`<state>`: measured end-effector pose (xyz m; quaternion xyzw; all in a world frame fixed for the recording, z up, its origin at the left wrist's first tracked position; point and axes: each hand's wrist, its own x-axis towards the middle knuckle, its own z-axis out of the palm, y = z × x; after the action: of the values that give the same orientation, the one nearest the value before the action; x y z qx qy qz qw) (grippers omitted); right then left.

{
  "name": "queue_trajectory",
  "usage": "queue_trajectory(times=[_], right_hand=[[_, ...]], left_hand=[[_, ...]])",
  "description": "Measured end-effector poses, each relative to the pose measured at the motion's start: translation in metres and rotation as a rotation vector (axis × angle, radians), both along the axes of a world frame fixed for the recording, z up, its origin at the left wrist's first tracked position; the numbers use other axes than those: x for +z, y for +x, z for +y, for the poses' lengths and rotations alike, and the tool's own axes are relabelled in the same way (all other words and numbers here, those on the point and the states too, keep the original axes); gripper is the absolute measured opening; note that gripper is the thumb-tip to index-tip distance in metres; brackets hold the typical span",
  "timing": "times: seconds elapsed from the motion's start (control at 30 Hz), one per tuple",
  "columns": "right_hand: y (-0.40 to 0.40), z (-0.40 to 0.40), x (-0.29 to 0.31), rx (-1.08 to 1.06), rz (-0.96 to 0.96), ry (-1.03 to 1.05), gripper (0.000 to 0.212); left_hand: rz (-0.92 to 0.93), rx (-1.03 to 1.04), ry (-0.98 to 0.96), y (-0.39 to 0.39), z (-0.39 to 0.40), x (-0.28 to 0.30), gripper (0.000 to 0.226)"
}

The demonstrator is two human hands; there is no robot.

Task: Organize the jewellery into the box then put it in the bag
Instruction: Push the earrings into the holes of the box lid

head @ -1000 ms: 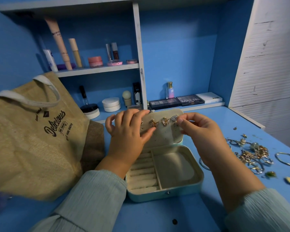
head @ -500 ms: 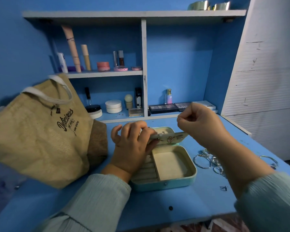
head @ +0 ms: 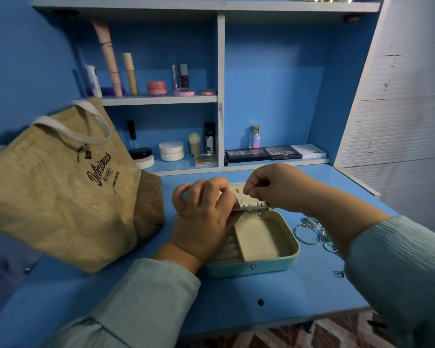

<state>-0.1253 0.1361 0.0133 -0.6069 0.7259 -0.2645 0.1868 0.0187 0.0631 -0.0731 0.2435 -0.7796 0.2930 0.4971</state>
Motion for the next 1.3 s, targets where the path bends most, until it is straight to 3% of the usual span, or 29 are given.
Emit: queue_trajectory(times=[0.1, 0.3, 0.47, 0.9, 1.3], right_hand=[[0.001, -0.003, 0.0, 0.006, 0.01, 0.013, 0.02], [0.0, -0.008, 0.005, 0.002, -0.045, 0.061, 0.019], [0.001, -0.013, 0.0, 0.038, -0.078, 0.043, 0.018], [-0.002, -0.015, 0.001, -0.01, -0.181, 0.242, 0.015], [-0.007, -0.017, -0.003, -0.026, -0.228, 0.278, 0.007]], left_hand=[[-0.008, -0.013, -0.005, 0.001, 0.0, 0.001, 0.036], [0.003, 0.001, -0.028, 0.0, 0.0, -0.001, 0.056], [-0.01, 0.002, -0.028, 0.001, 0.002, 0.001, 0.033], [-0.018, 0.031, -0.032, 0.001, 0.004, 0.003, 0.032], [-0.023, -0.008, -0.029, 0.002, 0.004, 0.002, 0.023]])
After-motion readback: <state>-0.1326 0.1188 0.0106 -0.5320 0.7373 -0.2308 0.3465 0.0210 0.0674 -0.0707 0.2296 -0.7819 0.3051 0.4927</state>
